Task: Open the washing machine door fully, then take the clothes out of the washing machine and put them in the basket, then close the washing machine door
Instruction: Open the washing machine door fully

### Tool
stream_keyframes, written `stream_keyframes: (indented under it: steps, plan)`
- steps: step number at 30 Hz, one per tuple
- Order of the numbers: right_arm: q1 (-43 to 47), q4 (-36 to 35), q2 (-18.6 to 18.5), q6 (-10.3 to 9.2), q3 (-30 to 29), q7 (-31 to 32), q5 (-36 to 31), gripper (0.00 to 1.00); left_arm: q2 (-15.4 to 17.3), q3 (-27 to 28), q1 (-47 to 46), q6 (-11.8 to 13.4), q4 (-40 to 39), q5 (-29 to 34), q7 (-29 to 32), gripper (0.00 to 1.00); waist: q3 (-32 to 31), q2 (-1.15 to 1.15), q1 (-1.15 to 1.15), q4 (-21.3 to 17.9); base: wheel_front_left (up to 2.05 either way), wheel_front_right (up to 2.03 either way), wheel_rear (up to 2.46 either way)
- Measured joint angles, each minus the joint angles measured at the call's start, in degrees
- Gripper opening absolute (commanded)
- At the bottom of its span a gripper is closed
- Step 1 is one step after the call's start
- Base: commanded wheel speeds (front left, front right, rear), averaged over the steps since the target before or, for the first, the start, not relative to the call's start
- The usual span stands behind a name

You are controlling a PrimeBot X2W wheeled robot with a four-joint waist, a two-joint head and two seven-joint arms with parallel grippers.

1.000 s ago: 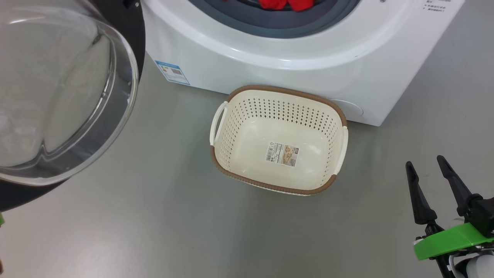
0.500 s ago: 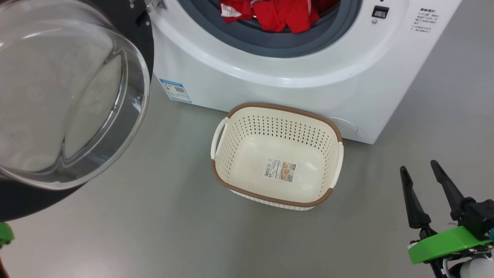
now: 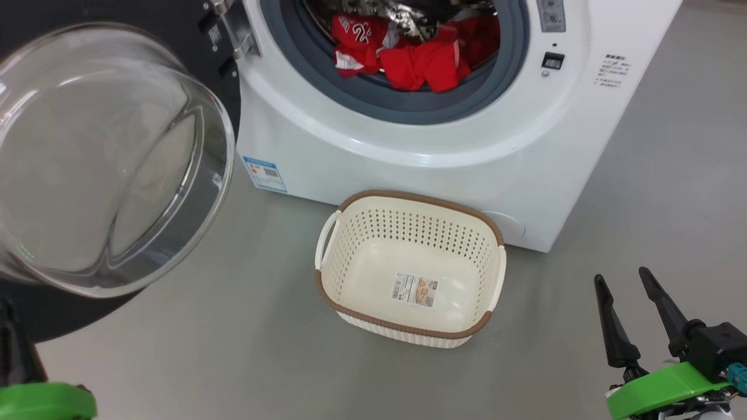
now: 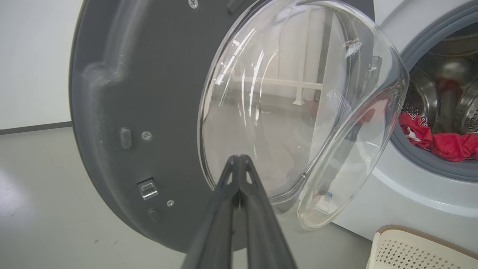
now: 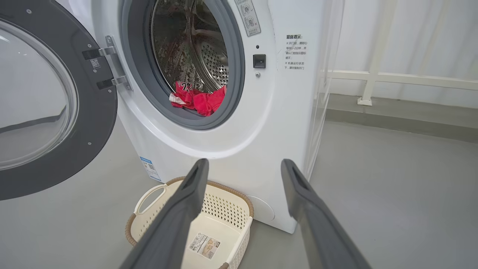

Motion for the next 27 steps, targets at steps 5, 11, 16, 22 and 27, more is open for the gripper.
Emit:
stream_keyframes:
  steps: [5, 11, 16, 22, 27]
  plan:
    - [1.12, 0.01, 0.47, 0.00, -0.44, 0.00, 0.05, 1.00, -0.53, -4.77, 5.26, 0.00, -4.07, -1.33, 0.00, 1.00, -1.92, 0.00, 0.00, -1.39, 0.00, 0.00, 0.00]
    - [1.82, -0.12, 0.91, 0.00, -1.94, 0.00, 0.07, 1.00, -0.37, -11.83, 8.85, 0.00, -7.51, -3.88, 0.00, 1.00, -2.91, 0.00, 0.00, -4.03, 0.00, 0.00, 0.00]
    - [2.16, -0.26, 1.35, 0.00, -3.12, 0.00, 0.08, 1.00, 0.31, -16.42, 9.75, 0.00, -8.87, -4.44, 0.00, 1.00, -3.19, 0.00, 0.00, -6.36, 0.00, 0.00, 0.00]
    - [2.17, -0.42, 1.43, 0.00, -3.77, 0.00, 0.34, 1.00, 1.58, -21.47, 11.13, 0.00, -11.43, -6.49, 0.00, 1.00, -3.24, 0.00, 0.00, -9.49, 0.00, 0.00, 0.00]
    - [2.16, -0.59, 1.68, 0.00, -4.23, 0.00, 0.35, 1.00, 1.91, -24.17, 11.30, 0.00, -13.28, -7.59, 0.00, 1.00, -3.02, 0.00, 0.00, -12.15, 0.00, 0.00, 0.00]
